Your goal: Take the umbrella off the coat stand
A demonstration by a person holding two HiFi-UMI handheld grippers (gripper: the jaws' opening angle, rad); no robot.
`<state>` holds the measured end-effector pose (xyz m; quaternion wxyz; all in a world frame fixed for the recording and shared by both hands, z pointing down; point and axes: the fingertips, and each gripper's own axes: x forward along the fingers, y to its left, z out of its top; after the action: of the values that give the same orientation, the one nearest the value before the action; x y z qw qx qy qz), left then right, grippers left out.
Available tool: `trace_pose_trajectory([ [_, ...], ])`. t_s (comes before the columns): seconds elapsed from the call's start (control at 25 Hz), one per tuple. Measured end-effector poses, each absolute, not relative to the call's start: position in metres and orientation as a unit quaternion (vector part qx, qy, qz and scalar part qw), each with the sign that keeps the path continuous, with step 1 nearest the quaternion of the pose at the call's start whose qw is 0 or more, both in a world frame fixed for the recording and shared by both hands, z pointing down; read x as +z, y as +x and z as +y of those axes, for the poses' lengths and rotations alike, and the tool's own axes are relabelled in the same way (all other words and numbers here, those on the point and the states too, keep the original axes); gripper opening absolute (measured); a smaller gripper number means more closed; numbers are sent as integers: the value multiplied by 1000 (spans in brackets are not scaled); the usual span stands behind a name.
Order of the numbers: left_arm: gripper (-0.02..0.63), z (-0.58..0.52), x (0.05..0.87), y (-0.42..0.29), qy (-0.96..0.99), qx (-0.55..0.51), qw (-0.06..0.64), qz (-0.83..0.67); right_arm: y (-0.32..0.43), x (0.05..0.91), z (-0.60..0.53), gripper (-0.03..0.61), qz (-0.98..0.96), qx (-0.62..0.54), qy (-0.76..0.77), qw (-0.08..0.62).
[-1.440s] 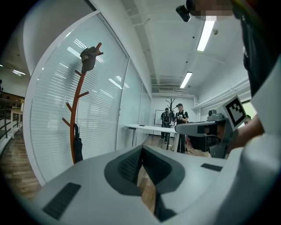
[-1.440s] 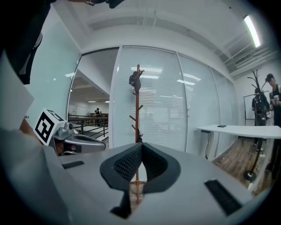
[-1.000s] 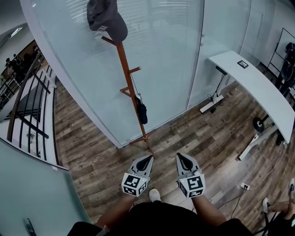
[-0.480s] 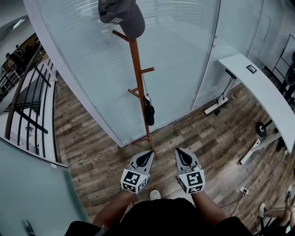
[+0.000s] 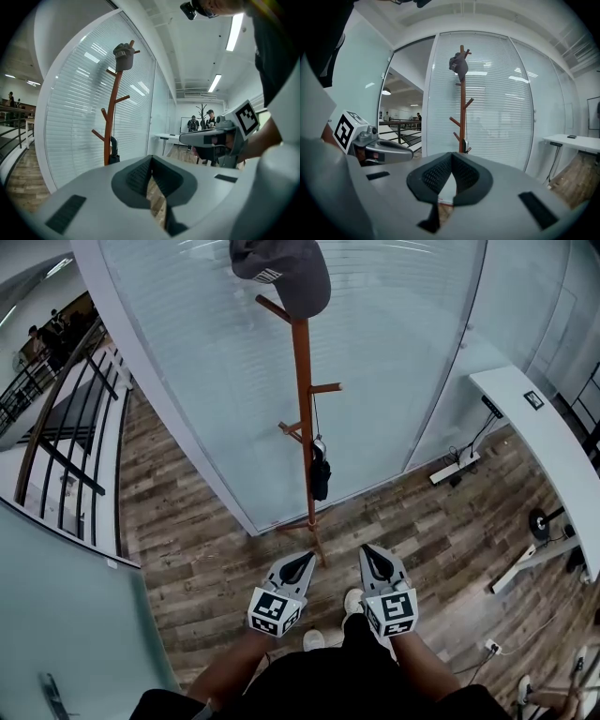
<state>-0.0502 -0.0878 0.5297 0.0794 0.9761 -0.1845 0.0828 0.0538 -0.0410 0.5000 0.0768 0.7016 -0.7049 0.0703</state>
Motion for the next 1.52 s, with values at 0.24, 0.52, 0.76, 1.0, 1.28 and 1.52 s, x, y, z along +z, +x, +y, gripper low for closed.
trace_pose_trajectory([
  [0.24,14,-108,532,-37,970,92,79,-211,70,506,-71,6,-731,69,675,73],
  [0.52,14,-141,531,-18,956,100,79,-263,91,511,-115,6,-770,74,629,76],
  [0.76,14,-163,532,-7,942,102,84,-307,105,520,-147,6,-796,81,594,85],
  [1.0,14,-177,543,3,928,112,87,-345,112,527,-166,6,-822,85,558,79],
  [1.28,14,-182,547,12,913,110,82,-385,129,534,-175,6,-840,78,531,80],
  [1.52,14,-185,554,17,903,107,90,-406,136,546,-184,6,-845,79,522,85],
])
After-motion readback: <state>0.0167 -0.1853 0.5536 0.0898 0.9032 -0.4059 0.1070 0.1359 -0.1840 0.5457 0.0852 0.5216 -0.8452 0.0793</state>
